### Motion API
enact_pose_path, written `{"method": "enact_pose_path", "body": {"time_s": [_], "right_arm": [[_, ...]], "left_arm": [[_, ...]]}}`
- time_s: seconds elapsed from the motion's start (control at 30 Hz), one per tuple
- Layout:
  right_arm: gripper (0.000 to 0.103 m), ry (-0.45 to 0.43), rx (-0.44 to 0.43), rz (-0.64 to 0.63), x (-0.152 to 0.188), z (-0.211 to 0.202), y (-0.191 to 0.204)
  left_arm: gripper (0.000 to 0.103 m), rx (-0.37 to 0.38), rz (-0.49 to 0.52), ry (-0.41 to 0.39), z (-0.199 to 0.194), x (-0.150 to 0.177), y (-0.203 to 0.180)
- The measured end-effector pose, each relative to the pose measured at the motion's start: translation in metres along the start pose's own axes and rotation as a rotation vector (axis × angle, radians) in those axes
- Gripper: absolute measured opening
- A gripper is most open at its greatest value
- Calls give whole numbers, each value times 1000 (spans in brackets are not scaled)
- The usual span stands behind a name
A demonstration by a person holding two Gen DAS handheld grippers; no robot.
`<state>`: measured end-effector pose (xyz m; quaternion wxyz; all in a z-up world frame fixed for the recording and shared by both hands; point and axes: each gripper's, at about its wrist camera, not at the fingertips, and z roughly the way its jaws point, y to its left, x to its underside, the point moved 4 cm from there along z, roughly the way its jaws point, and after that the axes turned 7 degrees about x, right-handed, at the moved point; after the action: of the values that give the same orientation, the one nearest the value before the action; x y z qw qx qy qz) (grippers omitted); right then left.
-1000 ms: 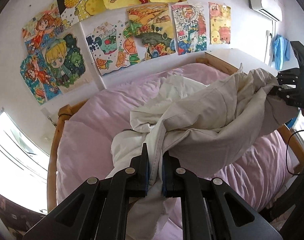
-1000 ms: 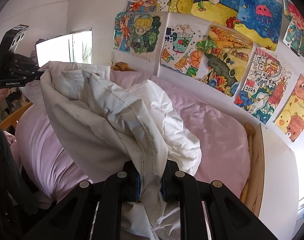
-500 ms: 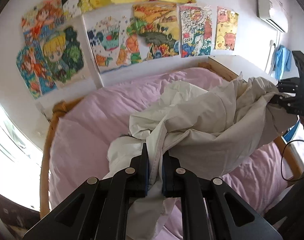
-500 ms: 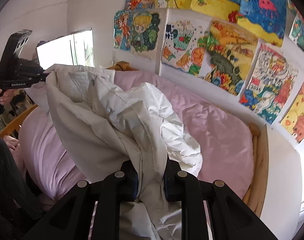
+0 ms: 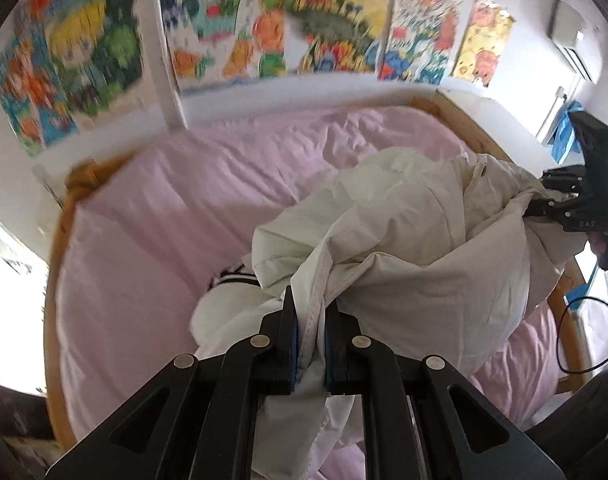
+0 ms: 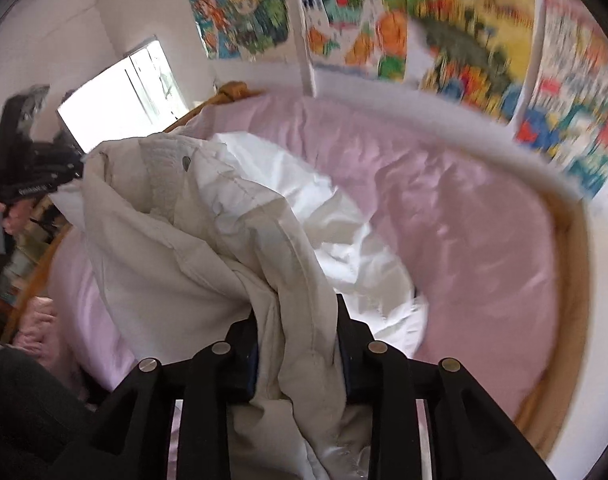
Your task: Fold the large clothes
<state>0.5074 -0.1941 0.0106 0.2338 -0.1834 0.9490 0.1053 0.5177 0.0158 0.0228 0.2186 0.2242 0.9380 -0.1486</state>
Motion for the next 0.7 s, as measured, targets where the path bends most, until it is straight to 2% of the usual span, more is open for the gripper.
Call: {"method": "enact_pose_path", "body": {"time_s": [0.07, 0.23, 0.33, 0.5, 0.7], "right_arm": [[32, 58, -53, 46, -6, 22, -17], [39, 129, -96, 86, -15, 61, -36], [43, 165, -116, 108, -15, 83, -42], [44, 151, -188, 160, -9, 98, -52], [45, 154, -187, 175, -3, 112, -56]], "left_arm": [[9, 18, -15, 25, 13, -6, 10], [9, 21, -21, 71, 40, -15, 27], [9, 53, -60, 107, 59, -16, 40], [10, 104, -104, 103, 72, -12, 55], [10, 116, -125, 103, 83, -16, 60]]}}
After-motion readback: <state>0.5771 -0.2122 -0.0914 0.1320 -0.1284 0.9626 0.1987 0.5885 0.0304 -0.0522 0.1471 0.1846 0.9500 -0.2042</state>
